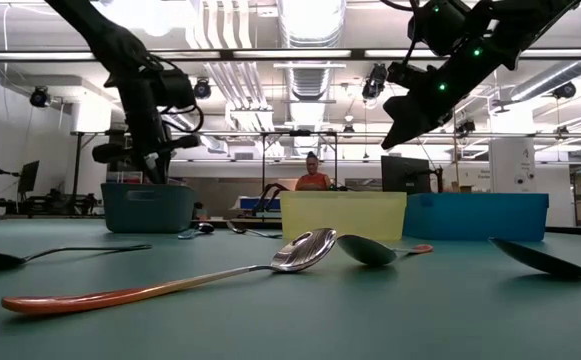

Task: Sort silverware by color (type)
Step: Put the orange spoon into the green bin

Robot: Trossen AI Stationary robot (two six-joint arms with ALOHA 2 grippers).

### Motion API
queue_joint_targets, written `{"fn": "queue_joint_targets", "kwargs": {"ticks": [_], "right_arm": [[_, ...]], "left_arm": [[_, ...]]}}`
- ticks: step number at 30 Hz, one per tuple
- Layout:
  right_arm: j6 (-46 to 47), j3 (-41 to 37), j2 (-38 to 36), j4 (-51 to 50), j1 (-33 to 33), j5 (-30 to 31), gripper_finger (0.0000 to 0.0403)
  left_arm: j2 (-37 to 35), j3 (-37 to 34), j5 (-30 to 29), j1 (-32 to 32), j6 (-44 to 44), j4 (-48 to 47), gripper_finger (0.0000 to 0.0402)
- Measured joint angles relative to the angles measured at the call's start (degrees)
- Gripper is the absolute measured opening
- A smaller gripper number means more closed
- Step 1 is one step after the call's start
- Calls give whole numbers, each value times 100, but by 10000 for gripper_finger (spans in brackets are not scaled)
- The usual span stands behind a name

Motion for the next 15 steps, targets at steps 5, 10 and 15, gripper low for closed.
{"fn": "queue_joint_targets", "kwargs": {"ticks": [5, 10, 15], "right_arm": [[0, 0, 0, 0, 0, -1, 68], [-2, 2, 0, 0, 0, 1, 68], [-12, 1, 0, 0, 0, 1, 68]], "left_arm": [[40, 0, -2, 0, -120, 18, 0], [40, 0, 23, -16, -211, 32, 0], [40, -11, 26, -29, -272, 35, 0]]}}
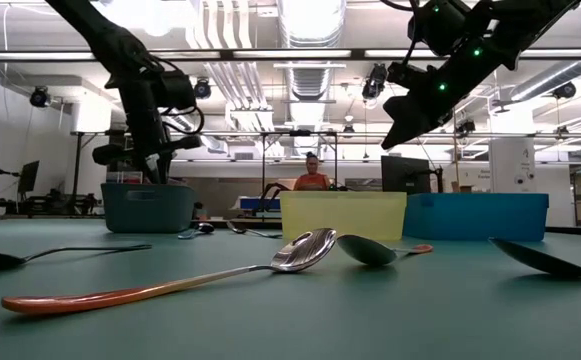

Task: Sort silverware by color (type)
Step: Put the orange spoon into the green bin

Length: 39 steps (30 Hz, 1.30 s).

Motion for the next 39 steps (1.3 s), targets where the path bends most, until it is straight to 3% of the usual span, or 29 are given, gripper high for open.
{"fn": "queue_joint_targets", "kwargs": {"ticks": [22, 39], "right_arm": [[-36, 1, 0, 0, -3, 0, 68], [-36, 1, 0, 0, -3, 0, 68]], "left_arm": [[0, -99, 7, -168, -145, 134, 0], [0, -686, 20, -168, -300, 579, 0]]}}
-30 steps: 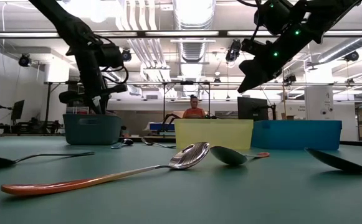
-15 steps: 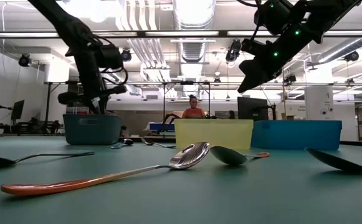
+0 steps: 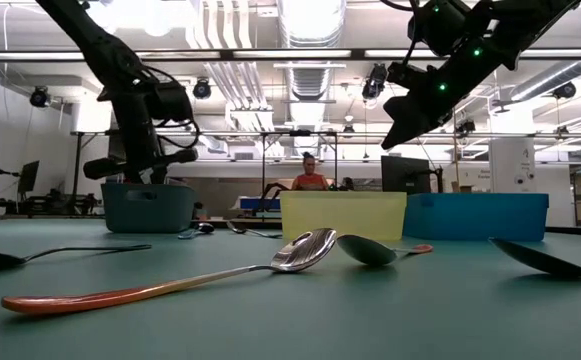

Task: Sort silverware by color (type)
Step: Put the orange spoon into the green bin, then put the black spoon into the yellow bin

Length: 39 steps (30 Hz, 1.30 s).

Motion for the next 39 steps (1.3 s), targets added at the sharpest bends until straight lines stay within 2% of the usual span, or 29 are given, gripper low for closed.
{"fn": "queue_joint_targets", "kwargs": {"ticks": [15, 29, 39], "right_arm": [[0, 0, 0, 0, 0, 0, 68], [-5, 0, 0, -1, -1, 0, 68], [-9, 0, 0, -1, 0, 0, 68]], "left_arm": [[0, -244, -45, 7, -101, 192, 1], [-1, -242, -68, 7, -123, 189, 25], [-437, 72, -27, -189, 587, -160, 25]]}}
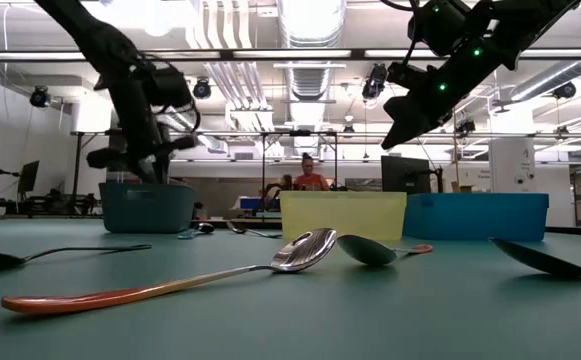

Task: Sort silverware by color (type)
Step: Put the black spoon into the yellow bin

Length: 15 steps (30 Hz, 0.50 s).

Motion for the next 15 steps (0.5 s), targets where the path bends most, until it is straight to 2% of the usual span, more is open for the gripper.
{"fn": "queue_joint_targets", "kwargs": {"ticks": [4, 7, 12, 15], "right_arm": [[7, 0, 0, 1, 1, 0, 68], [57, 0, -2, 1, 1, 1, 68], [180, 84, -2, -34, 4, -7, 68], [351, 235, -2, -30, 12, -435, 68]], "left_arm": [[-457, 143, -25, -295, 355, -71, 25], [-854, 143, -265, -768, 651, -61, 25], [-1385, 143, -1151, -1973, 1180, -56, 24], [-1608, 143, -1705, -2777, 1519, -45, 24]]}}
